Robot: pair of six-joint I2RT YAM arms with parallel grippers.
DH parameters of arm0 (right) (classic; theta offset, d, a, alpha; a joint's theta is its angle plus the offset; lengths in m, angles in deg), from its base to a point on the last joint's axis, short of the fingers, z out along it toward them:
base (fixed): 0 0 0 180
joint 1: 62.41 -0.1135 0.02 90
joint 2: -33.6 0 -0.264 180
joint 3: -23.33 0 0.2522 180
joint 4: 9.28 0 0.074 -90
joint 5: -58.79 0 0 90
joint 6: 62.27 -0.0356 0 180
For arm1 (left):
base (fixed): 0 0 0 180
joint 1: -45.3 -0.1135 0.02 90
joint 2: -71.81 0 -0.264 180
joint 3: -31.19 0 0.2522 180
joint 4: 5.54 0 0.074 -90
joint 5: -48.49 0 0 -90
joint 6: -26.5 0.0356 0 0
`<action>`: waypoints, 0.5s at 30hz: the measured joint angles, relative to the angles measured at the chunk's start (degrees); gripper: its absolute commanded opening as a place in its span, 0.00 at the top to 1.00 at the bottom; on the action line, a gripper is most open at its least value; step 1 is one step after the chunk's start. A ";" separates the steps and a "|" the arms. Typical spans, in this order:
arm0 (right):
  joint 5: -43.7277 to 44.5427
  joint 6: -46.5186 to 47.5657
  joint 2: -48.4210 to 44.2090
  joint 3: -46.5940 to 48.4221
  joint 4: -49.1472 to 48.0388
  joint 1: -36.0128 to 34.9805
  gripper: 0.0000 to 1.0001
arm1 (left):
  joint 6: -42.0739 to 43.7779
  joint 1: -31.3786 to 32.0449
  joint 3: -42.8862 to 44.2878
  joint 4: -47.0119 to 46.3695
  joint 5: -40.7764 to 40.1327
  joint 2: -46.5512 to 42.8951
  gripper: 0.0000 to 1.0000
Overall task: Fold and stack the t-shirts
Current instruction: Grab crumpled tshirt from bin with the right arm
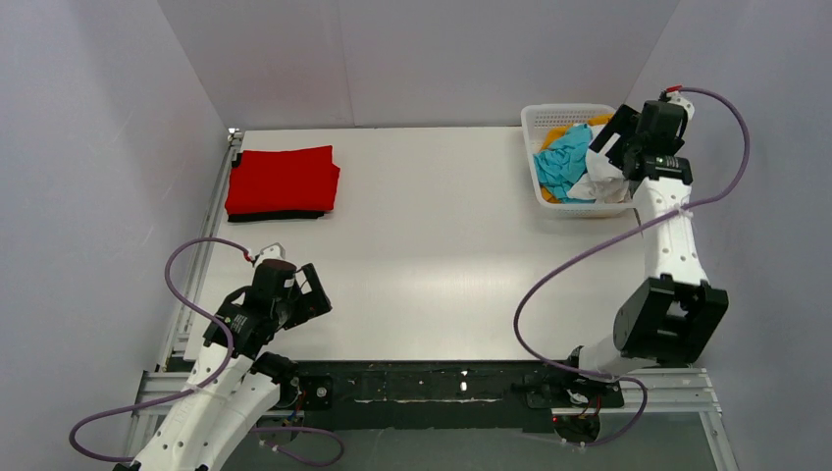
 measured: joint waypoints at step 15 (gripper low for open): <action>-8.74 3.13 36.65 20.39 7.74 8.55 0.66 | 0.00 -0.02 0.02 -0.22 1.14 1.70 0.02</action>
